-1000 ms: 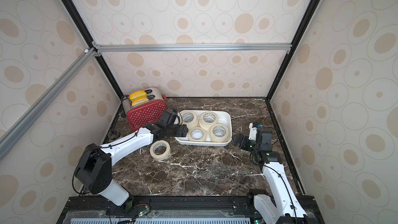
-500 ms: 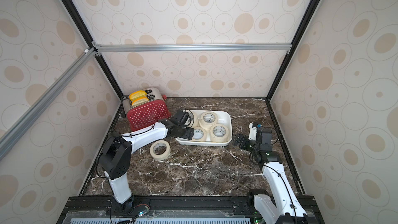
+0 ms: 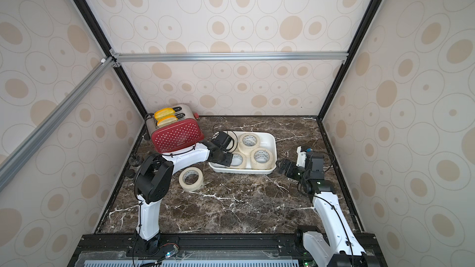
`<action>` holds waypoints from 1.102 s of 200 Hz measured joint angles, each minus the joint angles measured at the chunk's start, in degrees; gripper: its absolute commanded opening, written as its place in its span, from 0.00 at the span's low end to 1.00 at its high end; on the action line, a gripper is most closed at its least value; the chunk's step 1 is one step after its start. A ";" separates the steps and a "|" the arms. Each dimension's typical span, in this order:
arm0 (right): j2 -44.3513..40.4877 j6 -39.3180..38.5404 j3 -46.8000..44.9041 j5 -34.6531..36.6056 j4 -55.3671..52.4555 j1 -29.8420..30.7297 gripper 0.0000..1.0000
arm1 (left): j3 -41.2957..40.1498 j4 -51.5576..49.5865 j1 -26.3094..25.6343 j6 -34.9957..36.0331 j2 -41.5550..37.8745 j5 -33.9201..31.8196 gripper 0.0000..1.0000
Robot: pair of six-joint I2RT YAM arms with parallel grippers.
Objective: Take out the art tape in the storage box
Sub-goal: Pick up the art tape from the storage box.
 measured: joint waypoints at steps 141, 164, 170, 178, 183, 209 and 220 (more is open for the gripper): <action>-0.26 0.63 0.00 0.20 -0.07 0.04 1.00 | -2.16 4.22 0.00 -2.16 -1.84 0.63 0.19; -0.31 0.63 0.00 0.20 -0.11 0.04 1.00 | -4.13 4.85 0.02 -2.62 -5.09 0.66 0.17; -0.31 0.63 0.00 0.20 -0.11 0.04 1.00 | -4.55 4.98 0.02 -2.71 -6.01 0.66 0.17; -0.35 0.63 0.00 0.20 -0.15 0.04 1.00 | -5.09 5.05 0.00 -2.80 -7.61 0.66 0.16; -0.37 0.63 0.00 0.22 -0.17 0.04 1.00 | -5.40 5.14 0.00 -2.82 -8.48 0.66 0.16; -0.46 0.61 0.00 0.35 -0.63 0.04 1.00 | -6.82 5.29 0.00 -2.95 -13.51 0.66 0.15; -0.50 0.61 0.00 0.42 -0.76 0.09 1.00 | -7.41 5.31 0.00 -2.95 -15.56 0.66 0.15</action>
